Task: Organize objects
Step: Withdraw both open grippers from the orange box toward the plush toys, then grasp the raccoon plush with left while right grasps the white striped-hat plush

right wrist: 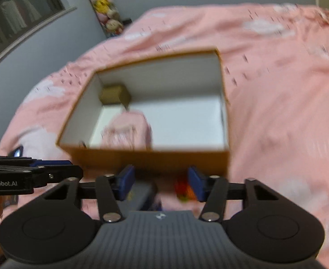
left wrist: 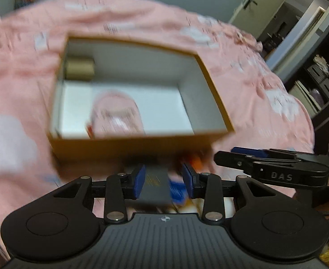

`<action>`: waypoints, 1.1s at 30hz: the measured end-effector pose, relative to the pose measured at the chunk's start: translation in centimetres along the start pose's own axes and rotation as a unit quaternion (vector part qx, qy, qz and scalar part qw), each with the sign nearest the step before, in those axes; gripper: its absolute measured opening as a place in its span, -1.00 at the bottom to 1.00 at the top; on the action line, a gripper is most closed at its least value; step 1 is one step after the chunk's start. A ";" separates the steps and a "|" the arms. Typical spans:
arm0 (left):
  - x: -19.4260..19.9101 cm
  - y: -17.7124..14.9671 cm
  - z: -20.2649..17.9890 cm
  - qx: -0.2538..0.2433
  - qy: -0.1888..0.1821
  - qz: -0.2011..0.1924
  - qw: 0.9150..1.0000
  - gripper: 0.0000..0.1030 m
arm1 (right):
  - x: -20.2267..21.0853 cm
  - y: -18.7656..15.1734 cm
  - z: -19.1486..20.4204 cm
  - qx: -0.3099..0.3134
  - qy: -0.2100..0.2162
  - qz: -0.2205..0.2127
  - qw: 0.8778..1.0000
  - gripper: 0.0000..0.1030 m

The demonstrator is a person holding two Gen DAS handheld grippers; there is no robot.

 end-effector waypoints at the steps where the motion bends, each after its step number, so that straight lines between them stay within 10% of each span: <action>1: -0.6 -0.5 -0.2 0.004 -0.010 0.013 1.000 -0.18 | 0.0 -0.8 -0.5 -0.006 -0.006 0.009 1.000 0.00; 13: -7.8 -4.4 -2.4 0.048 -0.042 0.137 0.989 -0.10 | -0.8 -7.6 -3.7 -0.037 -0.049 0.065 0.996 -0.36; 28: -11.7 -5.2 -2.5 0.104 -0.026 0.177 0.978 0.27 | -1.8 -8.7 -4.5 -0.044 -0.035 0.089 0.995 -0.34; 33: -11.9 -6.0 -3.2 0.050 0.008 0.196 0.979 0.26 | -1.7 -8.9 -4.0 -0.026 -0.039 0.092 0.995 -0.34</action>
Point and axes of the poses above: each gripper's, at about its wrist camera, not at the fingertips, and x roughly against the way its jaws point, z to its left, y to its top, the point moved 6 cm from there along -x, roughly the way its jaws point, and after that the axes turned 9 degrees about z, right-handed, at the moved point
